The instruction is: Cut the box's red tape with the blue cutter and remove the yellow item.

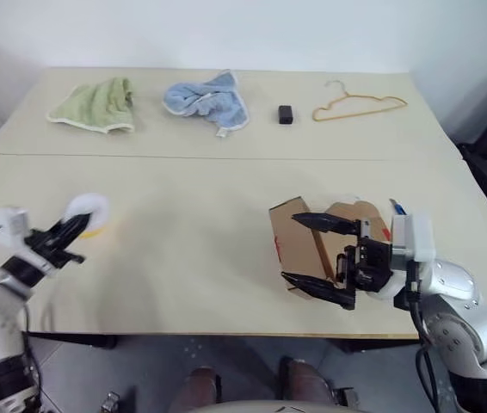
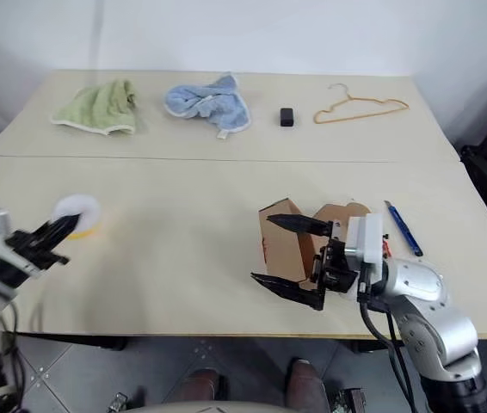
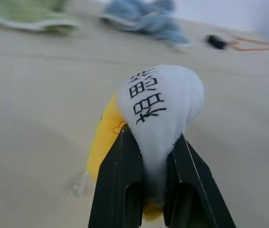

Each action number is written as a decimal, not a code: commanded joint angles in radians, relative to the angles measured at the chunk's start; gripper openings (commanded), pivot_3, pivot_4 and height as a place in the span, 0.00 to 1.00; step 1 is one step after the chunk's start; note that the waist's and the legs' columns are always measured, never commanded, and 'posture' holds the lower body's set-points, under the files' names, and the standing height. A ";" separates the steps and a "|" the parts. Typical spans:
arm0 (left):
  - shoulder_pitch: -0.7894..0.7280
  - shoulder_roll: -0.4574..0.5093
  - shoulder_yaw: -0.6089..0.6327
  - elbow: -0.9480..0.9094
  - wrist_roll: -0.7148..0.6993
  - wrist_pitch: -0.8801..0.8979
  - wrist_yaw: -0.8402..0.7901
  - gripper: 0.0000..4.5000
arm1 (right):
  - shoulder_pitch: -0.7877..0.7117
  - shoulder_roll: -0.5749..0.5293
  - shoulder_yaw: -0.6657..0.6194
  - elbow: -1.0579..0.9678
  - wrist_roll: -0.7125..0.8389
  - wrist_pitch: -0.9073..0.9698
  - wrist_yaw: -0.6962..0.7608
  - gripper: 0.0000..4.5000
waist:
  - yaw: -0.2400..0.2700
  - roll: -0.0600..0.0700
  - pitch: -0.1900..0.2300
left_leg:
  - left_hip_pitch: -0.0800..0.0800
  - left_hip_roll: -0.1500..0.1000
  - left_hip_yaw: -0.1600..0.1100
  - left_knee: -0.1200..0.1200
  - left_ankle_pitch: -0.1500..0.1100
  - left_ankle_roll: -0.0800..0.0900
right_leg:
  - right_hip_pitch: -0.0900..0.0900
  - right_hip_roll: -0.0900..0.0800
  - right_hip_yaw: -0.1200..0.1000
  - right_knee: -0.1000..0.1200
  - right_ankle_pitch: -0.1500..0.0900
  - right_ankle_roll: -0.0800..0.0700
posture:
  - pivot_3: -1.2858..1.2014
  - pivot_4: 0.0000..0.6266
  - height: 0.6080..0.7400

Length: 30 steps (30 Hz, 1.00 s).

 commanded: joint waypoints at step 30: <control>0.480 0.191 0.072 -0.166 0.037 -0.304 -0.252 0.99 | 0.163 -0.212 -0.271 0.119 -0.019 -0.061 0.193 1.00 | -0.010 0.000 0.000 | 0.003 0.004 0.010 -0.009 -0.001 0.001 | -0.004 0.001 -0.001 -0.004 0.001 -0.003 | 0.52 0.24 1.00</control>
